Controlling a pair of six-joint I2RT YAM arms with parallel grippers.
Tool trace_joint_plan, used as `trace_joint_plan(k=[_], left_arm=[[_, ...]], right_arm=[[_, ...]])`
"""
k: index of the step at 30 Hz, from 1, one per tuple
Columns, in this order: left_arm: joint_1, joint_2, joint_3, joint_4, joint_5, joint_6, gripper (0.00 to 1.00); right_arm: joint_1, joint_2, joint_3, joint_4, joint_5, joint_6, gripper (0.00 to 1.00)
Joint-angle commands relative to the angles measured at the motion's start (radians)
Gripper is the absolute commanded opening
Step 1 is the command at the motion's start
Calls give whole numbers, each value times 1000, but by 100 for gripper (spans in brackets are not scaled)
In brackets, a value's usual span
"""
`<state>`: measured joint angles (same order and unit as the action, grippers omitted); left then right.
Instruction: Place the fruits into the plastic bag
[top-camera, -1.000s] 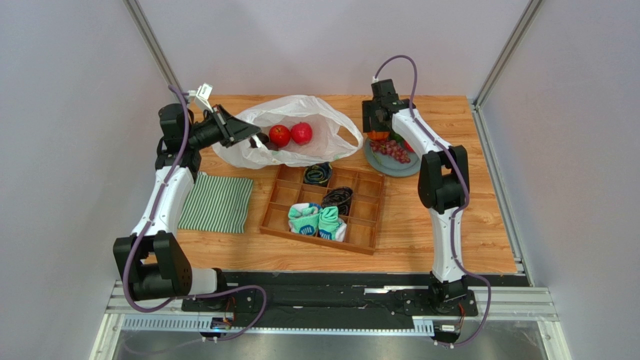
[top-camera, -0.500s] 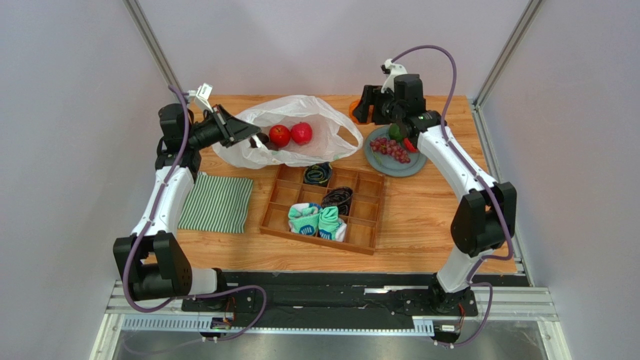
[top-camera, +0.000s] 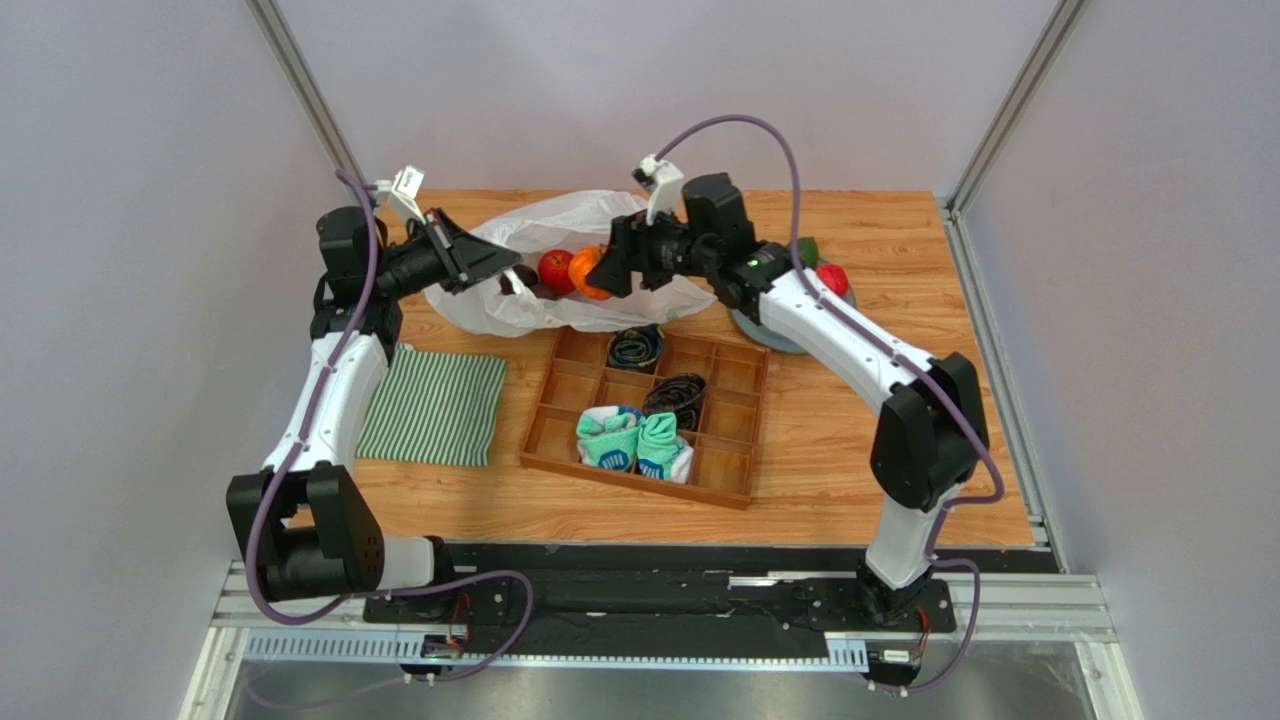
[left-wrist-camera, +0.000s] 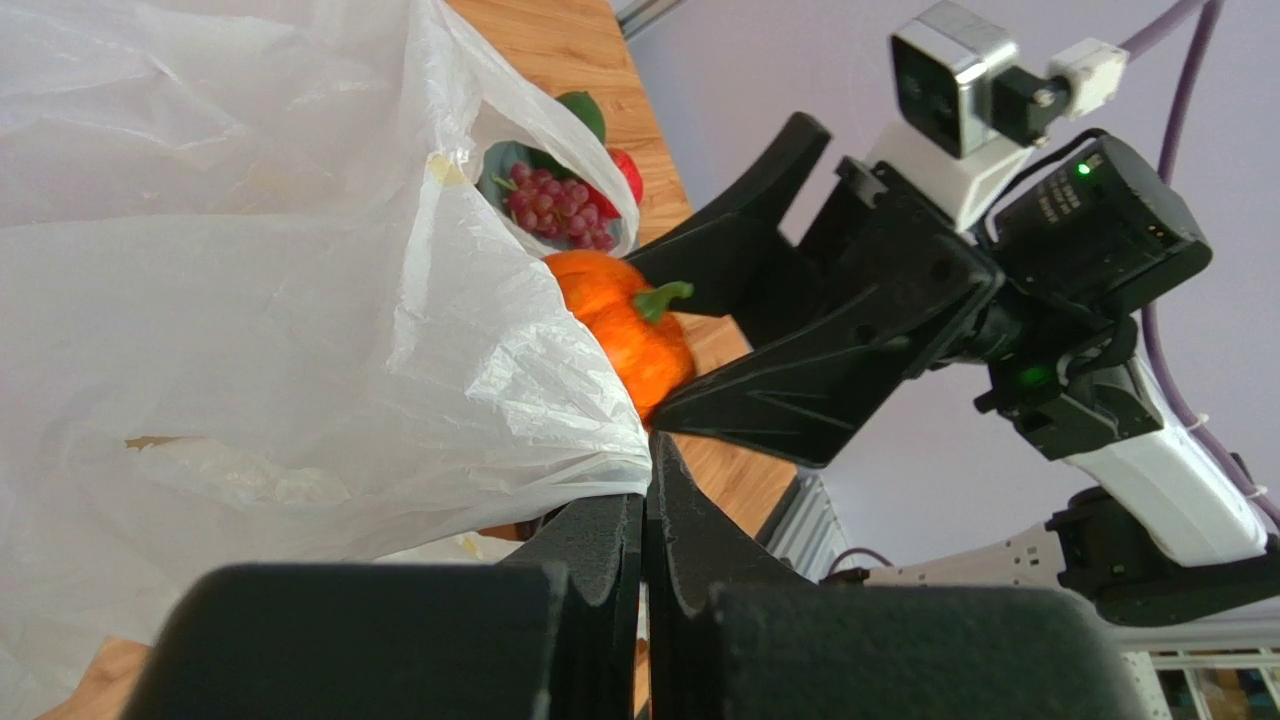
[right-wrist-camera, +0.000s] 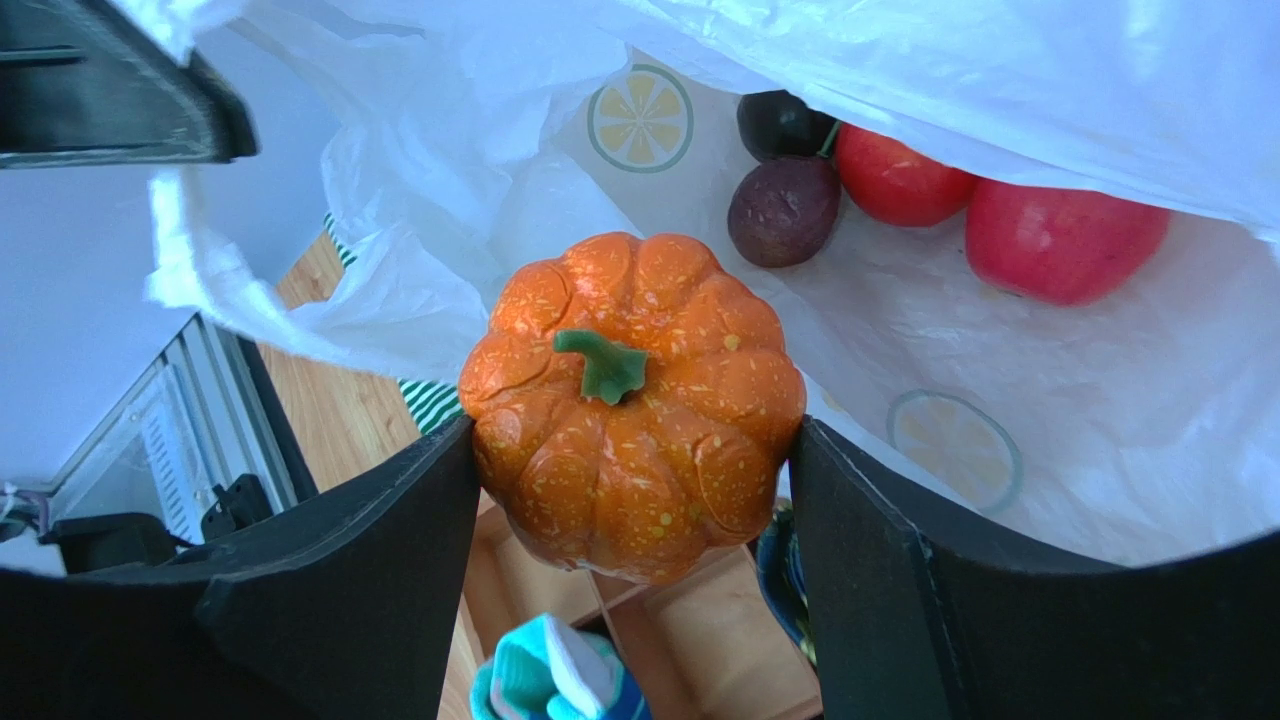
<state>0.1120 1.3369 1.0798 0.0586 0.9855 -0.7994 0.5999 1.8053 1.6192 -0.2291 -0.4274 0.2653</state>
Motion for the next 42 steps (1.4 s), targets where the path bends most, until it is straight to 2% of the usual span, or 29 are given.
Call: trace_joint_plan(k=[1,8,13,20,23,26,27,29,30,31,42], left_arm=[[3,-21,-9,60,21,-11,0],[5,-22,-11,69,24,-17,0],[5,-24,-11,72,25,-20,0],[5,-27,-12,76,27,-24,0],[5,-25,-11,80,28,-26,0],[5,-25,-12,81,28,-27,0],[5,-25,-11,81,31,-27,0],[5,-25,-11,81,31,-27,0],[5,-25,-12,80,31,-27,0],[5,-25,-11,81,30,-27,0],[5,-25,-11,81,31,-27,0]], right_arm=[[37,103,111,4,91,2,37],[96,307,339,1,246,80,37],[124,451,481,-30,276,114,38],[170,535,521,-88,289,118,43],[172,548,513,-96,285,126,49],[172,551,507,-93,279,121,71],[170,549,507,-93,274,121,77],[172,549,507,-90,268,114,82],[172,551,508,-93,266,111,95],[172,551,510,-93,265,109,98],[172,513,481,-67,263,109,95]])
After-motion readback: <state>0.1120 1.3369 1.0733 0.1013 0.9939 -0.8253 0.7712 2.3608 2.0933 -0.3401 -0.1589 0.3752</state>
